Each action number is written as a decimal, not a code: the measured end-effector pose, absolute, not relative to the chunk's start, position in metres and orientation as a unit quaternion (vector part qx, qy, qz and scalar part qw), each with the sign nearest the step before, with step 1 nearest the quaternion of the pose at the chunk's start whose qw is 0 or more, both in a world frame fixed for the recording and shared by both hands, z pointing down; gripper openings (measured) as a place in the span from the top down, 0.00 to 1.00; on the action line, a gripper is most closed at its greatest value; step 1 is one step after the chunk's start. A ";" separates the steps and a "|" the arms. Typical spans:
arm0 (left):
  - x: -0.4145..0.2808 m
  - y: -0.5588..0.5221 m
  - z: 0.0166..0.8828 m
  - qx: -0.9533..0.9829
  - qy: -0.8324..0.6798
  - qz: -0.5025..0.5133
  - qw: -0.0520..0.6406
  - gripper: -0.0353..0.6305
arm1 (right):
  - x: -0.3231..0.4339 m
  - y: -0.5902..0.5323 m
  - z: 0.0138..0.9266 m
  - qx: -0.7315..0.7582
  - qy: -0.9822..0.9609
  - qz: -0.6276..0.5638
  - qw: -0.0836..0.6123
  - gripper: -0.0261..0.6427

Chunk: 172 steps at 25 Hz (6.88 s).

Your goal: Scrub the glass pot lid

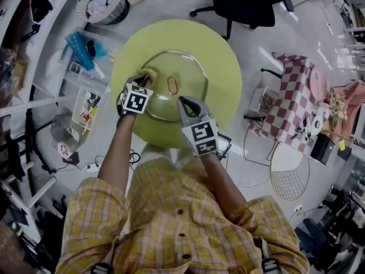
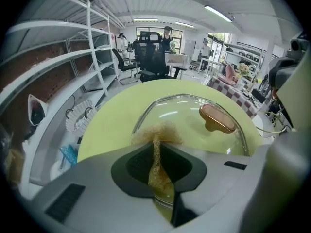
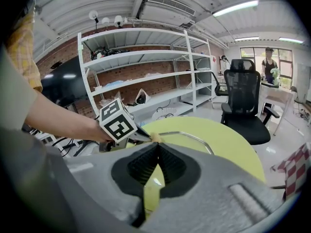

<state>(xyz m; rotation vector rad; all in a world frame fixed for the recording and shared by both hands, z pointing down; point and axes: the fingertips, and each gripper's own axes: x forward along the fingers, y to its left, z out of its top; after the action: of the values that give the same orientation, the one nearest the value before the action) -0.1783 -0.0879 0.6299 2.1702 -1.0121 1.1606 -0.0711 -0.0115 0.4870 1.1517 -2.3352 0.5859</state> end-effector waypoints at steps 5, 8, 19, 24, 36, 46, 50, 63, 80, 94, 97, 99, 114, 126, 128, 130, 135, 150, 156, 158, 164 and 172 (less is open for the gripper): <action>-0.173 -0.081 0.633 0.794 -0.373 0.422 0.230 0.88 | -0.068 -0.007 0.486 0.419 -0.851 0.213 0.233 0.97; -0.167 -0.073 0.632 0.795 -0.367 0.426 0.226 0.88 | -0.067 -0.004 0.485 0.420 -0.852 0.212 0.231 0.97; -0.139 -0.035 0.629 0.804 -0.349 0.431 0.215 0.88 | -0.055 0.008 0.481 0.427 -0.850 0.209 0.227 0.97; -0.131 -0.022 0.628 0.807 -0.341 0.433 0.214 0.88 | -0.052 0.013 0.479 0.430 -0.849 0.207 0.227 0.97; -0.111 0.014 0.629 0.811 -0.326 0.439 0.209 0.88 | -0.039 0.023 0.475 0.435 -0.849 0.206 0.219 0.97; -0.105 0.036 0.632 0.814 -0.317 0.440 0.210 0.88 | -0.044 0.029 0.473 0.433 -0.851 0.203 0.218 0.97; -0.105 0.043 0.634 0.816 -0.306 0.453 0.188 0.88 | -0.042 0.031 0.473 0.433 -0.851 0.203 0.219 0.97; -0.118 0.080 0.645 0.811 -0.306 0.457 0.199 0.88 | -0.045 0.034 0.467 0.431 -0.854 0.197 0.216 0.97; -0.103 0.091 0.644 0.808 -0.313 0.451 0.213 0.88 | -0.039 0.037 0.463 0.438 -0.851 0.197 0.212 0.97; -0.083 0.089 0.646 0.820 -0.281 0.468 0.174 0.88 | -0.025 0.039 0.472 0.454 -0.841 0.208 0.210 0.97; -0.078 0.087 0.645 0.823 -0.273 0.470 0.168 0.88 | -0.023 0.041 0.475 0.457 -0.837 0.212 0.213 0.96; -0.075 0.086 0.644 0.824 -0.268 0.469 0.167 0.88 | -0.021 0.042 0.476 0.459 -0.835 0.213 0.218 0.97; -0.046 0.074 0.641 0.838 -0.253 0.453 0.171 0.88 | -0.012 0.039 0.483 0.466 -0.830 0.223 0.213 0.97; -0.024 0.060 0.637 0.846 -0.251 0.434 0.179 0.88 | 0.000 0.036 0.488 0.475 -0.823 0.230 0.209 0.97; -0.023 0.059 0.637 0.848 -0.253 0.429 0.182 0.88 | 0.001 0.034 0.489 0.476 -0.822 0.232 0.208 0.97; -0.023 0.056 0.636 0.849 -0.254 0.425 0.184 0.88 | 0.002 0.032 0.488 0.477 -0.822 0.231 0.210 0.97; -0.023 0.041 0.632 0.850 -0.263 0.420 0.181 0.88 | 0.004 0.032 0.493 0.477 -0.818 0.238 0.214 0.97; -0.041 0.013 0.626 0.834 -0.336 0.400 0.179 0.88 | 0.006 0.026 0.489 0.484 -0.817 0.234 0.210 0.97; -0.036 0.019 0.627 0.827 -0.353 0.389 0.201 0.88 | 0.009 0.030 0.489 0.487 -0.816 0.236 0.206 0.97; -0.031 0.028 0.628 0.829 -0.344 0.392 0.202 0.88 | 0.010 0.031 0.489 0.487 -0.815 0.236 0.205 0.97; -0.015 0.057 0.636 0.835 -0.312 0.408 0.198 0.88 | 0.015 0.037 0.489 0.488 -0.815 0.237 0.202 0.97; -0.007 0.085 0.645 0.837 -0.280 0.424 0.201 0.88 | 0.014 0.047 0.489 0.494 -0.812 0.242 0.195 0.96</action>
<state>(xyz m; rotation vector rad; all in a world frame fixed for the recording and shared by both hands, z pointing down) -0.0074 0.0853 0.6454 2.3395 -0.7830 1.1858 0.0137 0.0468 0.4894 1.3839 -2.2759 0.6779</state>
